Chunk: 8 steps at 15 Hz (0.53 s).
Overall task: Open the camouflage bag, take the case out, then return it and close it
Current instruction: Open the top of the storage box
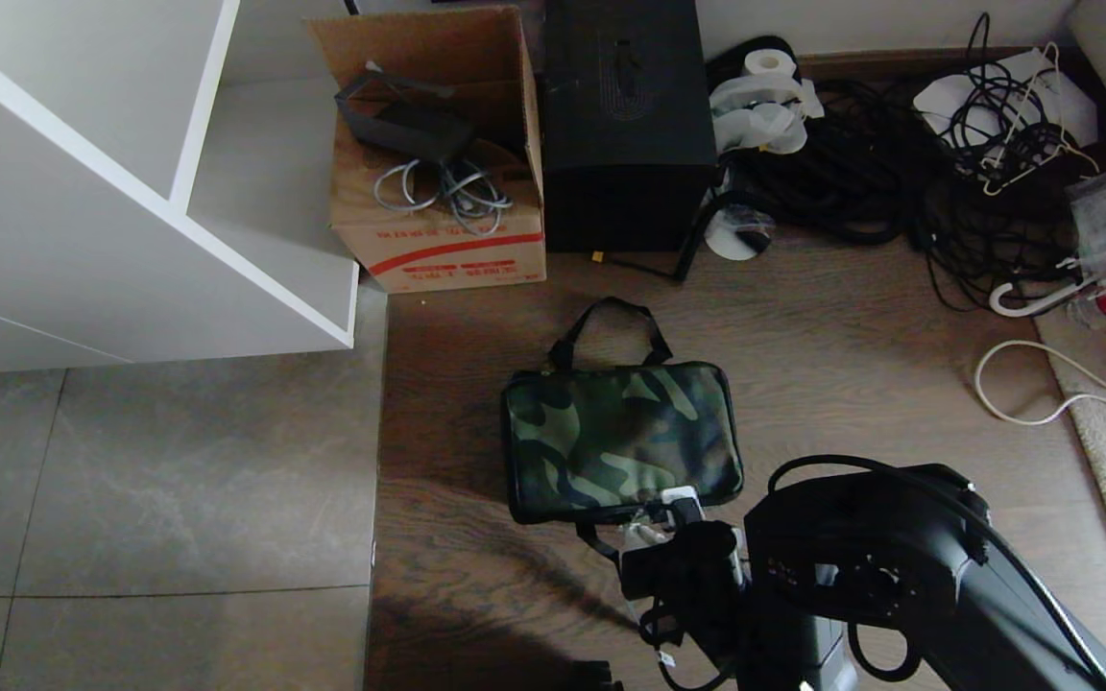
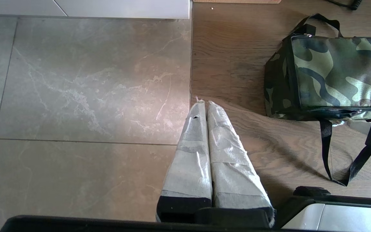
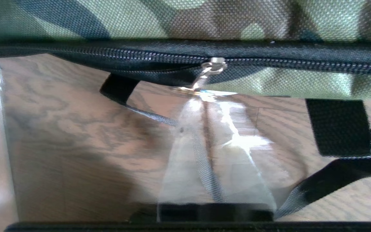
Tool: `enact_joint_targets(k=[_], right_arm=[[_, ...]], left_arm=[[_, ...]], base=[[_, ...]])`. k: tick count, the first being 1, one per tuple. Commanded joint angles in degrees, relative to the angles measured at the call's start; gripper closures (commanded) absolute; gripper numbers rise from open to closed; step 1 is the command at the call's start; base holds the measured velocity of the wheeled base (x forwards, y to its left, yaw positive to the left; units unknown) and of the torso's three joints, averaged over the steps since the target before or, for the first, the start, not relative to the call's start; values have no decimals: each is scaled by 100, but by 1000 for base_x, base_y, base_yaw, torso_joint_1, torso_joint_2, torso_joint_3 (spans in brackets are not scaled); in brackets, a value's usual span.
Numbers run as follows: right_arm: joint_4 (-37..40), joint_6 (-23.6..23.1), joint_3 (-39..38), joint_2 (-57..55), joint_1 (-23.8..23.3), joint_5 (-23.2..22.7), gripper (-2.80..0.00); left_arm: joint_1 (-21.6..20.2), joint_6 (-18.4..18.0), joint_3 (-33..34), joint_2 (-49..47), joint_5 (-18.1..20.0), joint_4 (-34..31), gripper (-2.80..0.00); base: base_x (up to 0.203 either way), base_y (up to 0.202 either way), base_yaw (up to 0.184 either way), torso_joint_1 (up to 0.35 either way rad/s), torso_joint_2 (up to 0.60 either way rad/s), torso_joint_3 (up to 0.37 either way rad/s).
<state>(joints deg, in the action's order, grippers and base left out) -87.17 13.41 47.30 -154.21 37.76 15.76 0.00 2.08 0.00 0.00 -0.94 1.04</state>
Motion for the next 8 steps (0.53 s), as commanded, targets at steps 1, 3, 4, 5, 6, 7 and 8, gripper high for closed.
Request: enact_joint_targets(k=[1,3,4,5,6,7,8], right_arm=[[-49,-5,-57,62,-9,15,0],[-49,-6,-166,137,-35,15,0],[-49,-2,-250,187,-47,15,0],[-49,2,-342,259,-54,15,0],[-49,-4,-468,371,-65,14,0],[-49,-1,-621,513,-92,4,0],[-49,5,-782,661,-138,-7,0]], left_arm=[[0,2,53,0,-3,2,0],[0,2,53,0,-3,2,0],[0,2,53,0,-3,2,0],[0,2,53,0,-3,2,0],[0,2,53,0,-3,2,0],[0,2,53,0,-3,2,0],[0,2,53,0,-11,2,0]], base=[[0,0,0,0,0,0],[0,0,0,0,0,0],[0,0,0,0,0,0],[0,0,0,0,0,0],[0,0,0,0,0,0],[0,0,0,0,0,0],[0,0,0,0,0,0]])
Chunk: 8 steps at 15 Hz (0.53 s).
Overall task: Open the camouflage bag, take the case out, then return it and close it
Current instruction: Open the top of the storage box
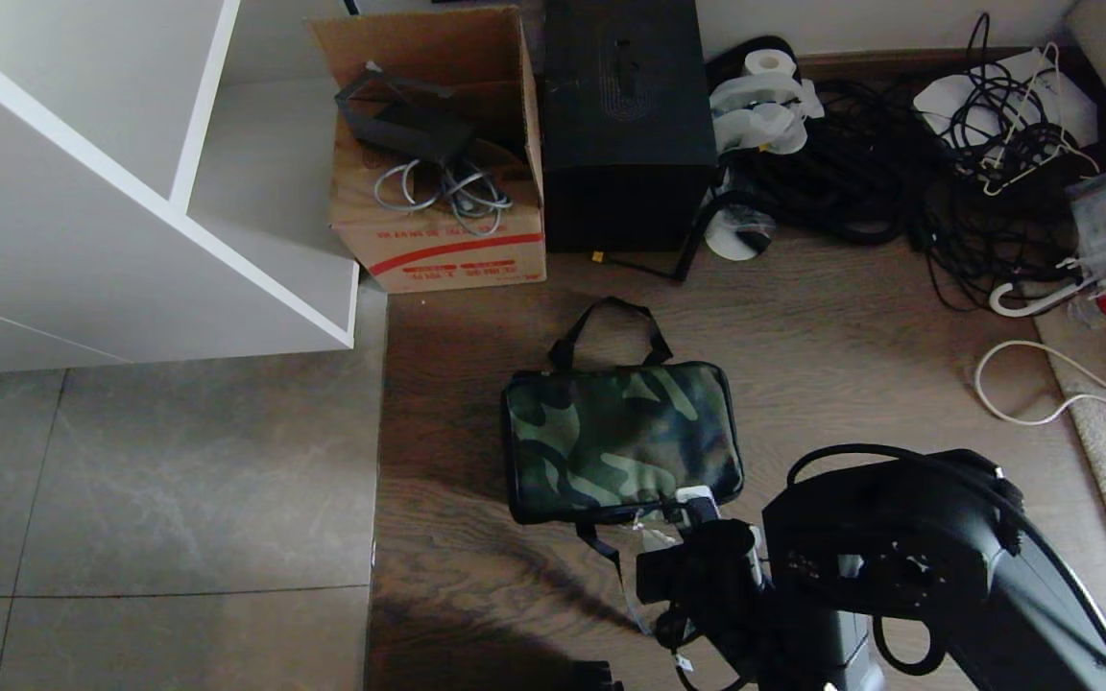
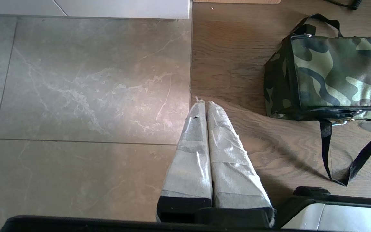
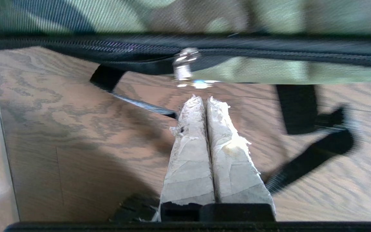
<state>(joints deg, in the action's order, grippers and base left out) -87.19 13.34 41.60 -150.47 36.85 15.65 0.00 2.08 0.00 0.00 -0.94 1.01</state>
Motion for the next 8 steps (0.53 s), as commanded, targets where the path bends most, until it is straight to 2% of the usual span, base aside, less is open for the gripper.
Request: enact_joint_targets(k=[1,5,8], right_arm=[[-48,21,-331,369,-86,2,0],[-48,29,-626,519,-170,2,0],[-48,-57,-468,385,-115,-42,0]], left_arm=[[0,2,53,0,-3,4,0],[0,2,53,0,-3,4,0],[0,2,53,0,-3,4,0]], base=[[0,0,0,0,0,0],[0,0,0,0,0,0],[0,0,0,0,0,0]])
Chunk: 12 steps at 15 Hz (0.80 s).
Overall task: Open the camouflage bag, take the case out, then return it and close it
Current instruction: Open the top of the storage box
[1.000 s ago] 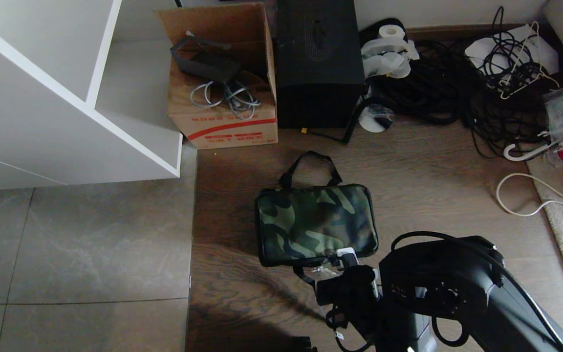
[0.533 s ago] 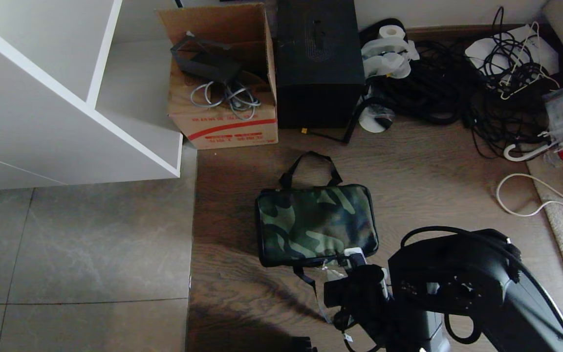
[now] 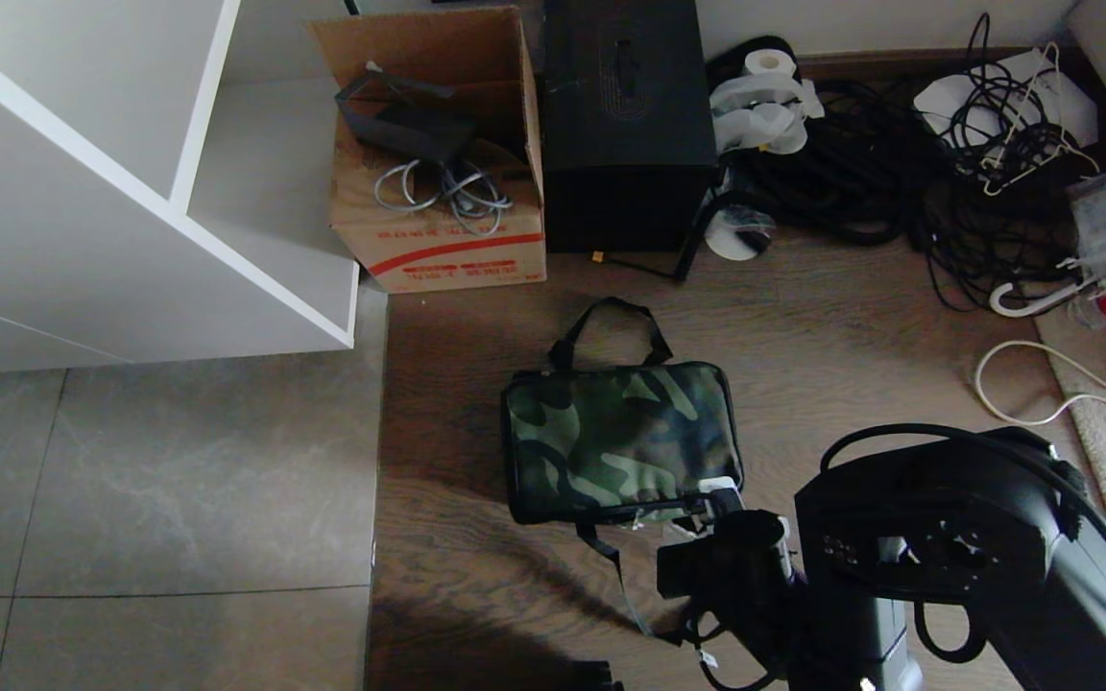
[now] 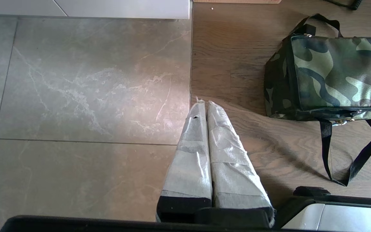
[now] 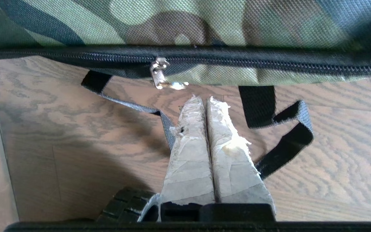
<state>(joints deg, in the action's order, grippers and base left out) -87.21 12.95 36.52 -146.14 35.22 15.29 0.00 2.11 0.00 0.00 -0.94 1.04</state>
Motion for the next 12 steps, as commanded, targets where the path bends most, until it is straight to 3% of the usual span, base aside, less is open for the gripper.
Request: enact_joint_targets(k=[1,2,7,12], right_arm=[[-45,-20,44,-127,70,-12,0],[-45,-20,88,-202,73,-23,-280],[-45,-20,584,-460,68,-326,-280],[-45,41,776,-723,108,-316,-280]], left_arm=[[0,0,53,0,-3,2,0],[0,0,53,0,-3,2,0],[0,0,53,0,-3,2,0],[0,0,53,0,-3,2,0]], base=[[0,0,0,0,0,0],[0,0,0,0,0,0],[0,0,0,0,0,0],[0,0,0,0,0,0]])
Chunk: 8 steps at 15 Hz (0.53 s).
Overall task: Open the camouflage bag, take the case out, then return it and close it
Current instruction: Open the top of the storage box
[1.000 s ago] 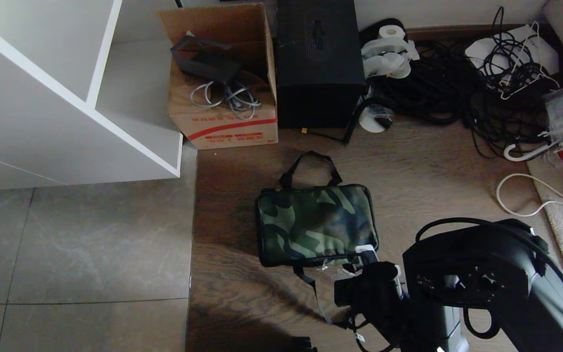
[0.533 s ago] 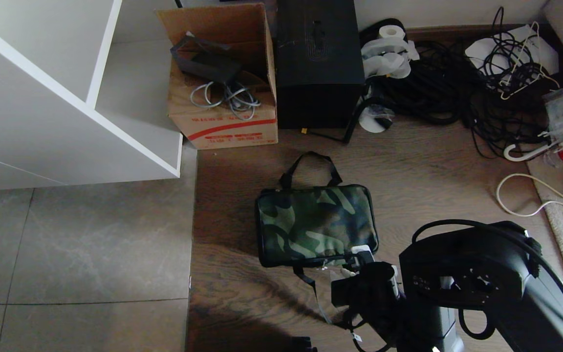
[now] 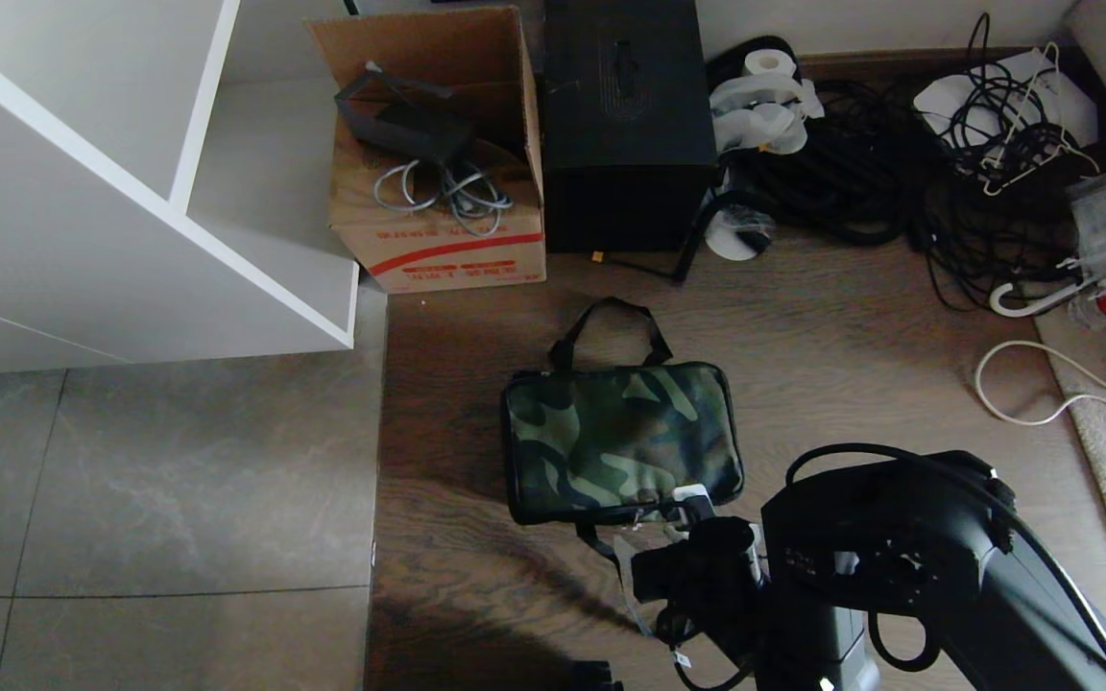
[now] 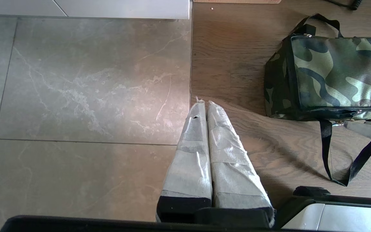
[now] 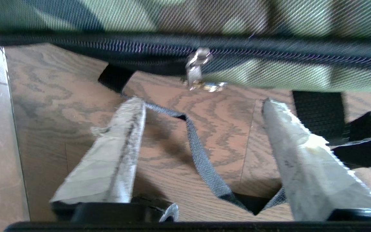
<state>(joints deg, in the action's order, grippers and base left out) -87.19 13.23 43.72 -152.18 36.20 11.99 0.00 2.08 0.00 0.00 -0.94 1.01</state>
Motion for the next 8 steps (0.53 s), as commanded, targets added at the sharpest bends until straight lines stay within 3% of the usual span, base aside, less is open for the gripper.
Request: enact_joint_targets(k=[1,8], right_arm=[[-48,21,107,-169,9,16,-280],[-48,159,654,-295,10,46,-280]], left_arm=[[0,2,53,0,-3,4,0],[0,2,53,0,-3,4,0]], base=[[0,0,0,0,0,0],[0,0,0,0,0,0]])
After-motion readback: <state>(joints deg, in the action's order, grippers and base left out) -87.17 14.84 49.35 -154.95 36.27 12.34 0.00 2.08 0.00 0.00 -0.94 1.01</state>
